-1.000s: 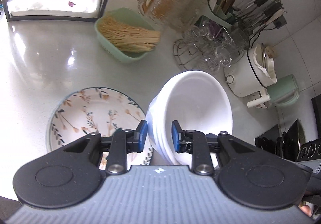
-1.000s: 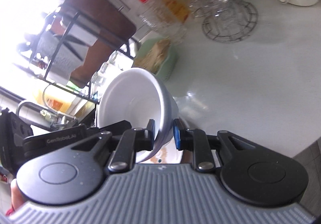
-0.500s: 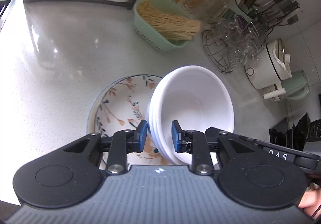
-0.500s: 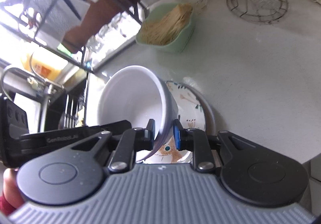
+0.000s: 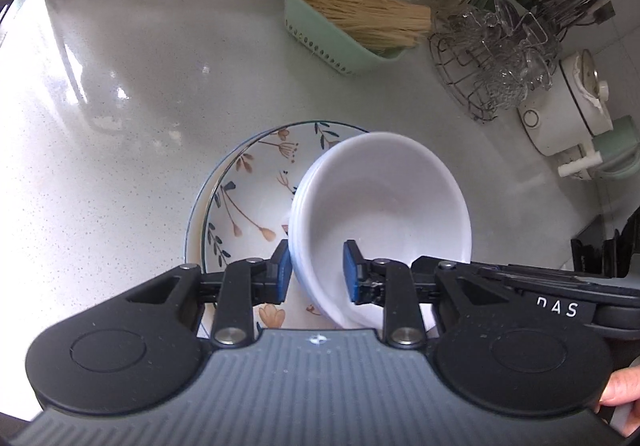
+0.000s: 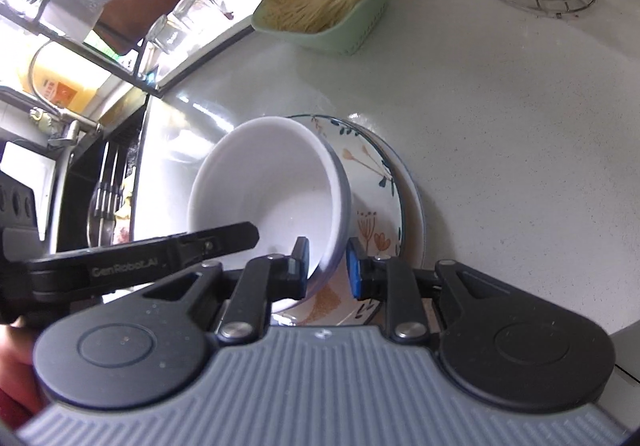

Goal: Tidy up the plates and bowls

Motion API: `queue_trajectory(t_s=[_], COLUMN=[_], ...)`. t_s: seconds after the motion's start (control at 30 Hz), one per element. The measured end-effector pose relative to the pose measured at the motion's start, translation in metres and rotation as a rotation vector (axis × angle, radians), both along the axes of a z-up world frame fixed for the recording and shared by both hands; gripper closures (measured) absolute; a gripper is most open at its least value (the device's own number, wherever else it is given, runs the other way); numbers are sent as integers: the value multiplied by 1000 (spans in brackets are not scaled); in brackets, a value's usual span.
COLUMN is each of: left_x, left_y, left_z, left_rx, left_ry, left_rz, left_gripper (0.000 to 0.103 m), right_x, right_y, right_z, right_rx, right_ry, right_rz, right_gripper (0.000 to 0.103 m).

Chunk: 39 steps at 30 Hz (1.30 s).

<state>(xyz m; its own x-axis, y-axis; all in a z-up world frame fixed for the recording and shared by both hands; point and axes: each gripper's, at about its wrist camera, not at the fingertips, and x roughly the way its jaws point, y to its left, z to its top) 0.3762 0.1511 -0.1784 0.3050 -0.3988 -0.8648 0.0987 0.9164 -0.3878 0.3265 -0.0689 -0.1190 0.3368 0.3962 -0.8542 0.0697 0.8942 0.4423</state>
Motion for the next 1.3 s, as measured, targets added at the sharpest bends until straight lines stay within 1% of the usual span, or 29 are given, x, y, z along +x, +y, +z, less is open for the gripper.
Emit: queue_trajectory(t_s=[0.03, 0.07, 0.13, 0.23, 0.4, 0.5, 0.6, 0.7, 0.83, 1.0, 1.07, 1.13, 1.23, 1.27, 1.3], left_x=[-2, -4, -7, -15, -41, -56, -73, -89, -110, -135, -147, -159, -181, -189, -194], left_y=[-1, -3, -3, -1, -2, -7, -10, -14, -16, -19, -16, -11, -1, 3, 8], left_z=[2, 5, 13, 25, 48, 66, 86, 105, 129, 154, 165, 175, 187, 190, 192], left_rx=[13, 29, 57, 70, 105, 134, 164, 175, 175, 184, 177, 194, 204, 209, 213], left_ry=[-13, -31, -59, -82, -127, -160, -197, -227, -281, -356, -389, -415, -462, -474, -479], left_rz=[13, 28, 64, 134, 248, 297, 344, 373, 368, 303, 276, 258, 223, 216, 212], left_gripper=[56, 52, 52, 50, 49, 49, 49, 48, 45, 40, 32, 27, 15, 13, 12], right_x=[1, 2, 4, 6, 5, 5, 4, -1, -13, -46, -63, -81, -111, -121, -130], right_y=[-1, -3, -6, -11, -24, -34, -42, -45, -45, -36, -30, -24, -18, -15, -12], right_z=[0, 0, 2, 10, 27, 40, 59, 86, 119, 151, 161, 167, 173, 174, 174], right_rx=[-1, -4, 1, 2, -2, 7, 9, -9, -14, -43, -57, -80, -89, -103, -121], right_ry=[-2, -6, -15, -51, -118, -160, -213, -298, -396, -510, -542, -567, -598, -608, -619], right_rz=[6, 20, 65, 121, 192, 222, 246, 272, 273, 231, 196, 153, 91, 74, 60], right_gripper=[79, 79, 79, 79, 79, 79, 79, 79, 79, 79, 79, 79, 79, 78, 67])
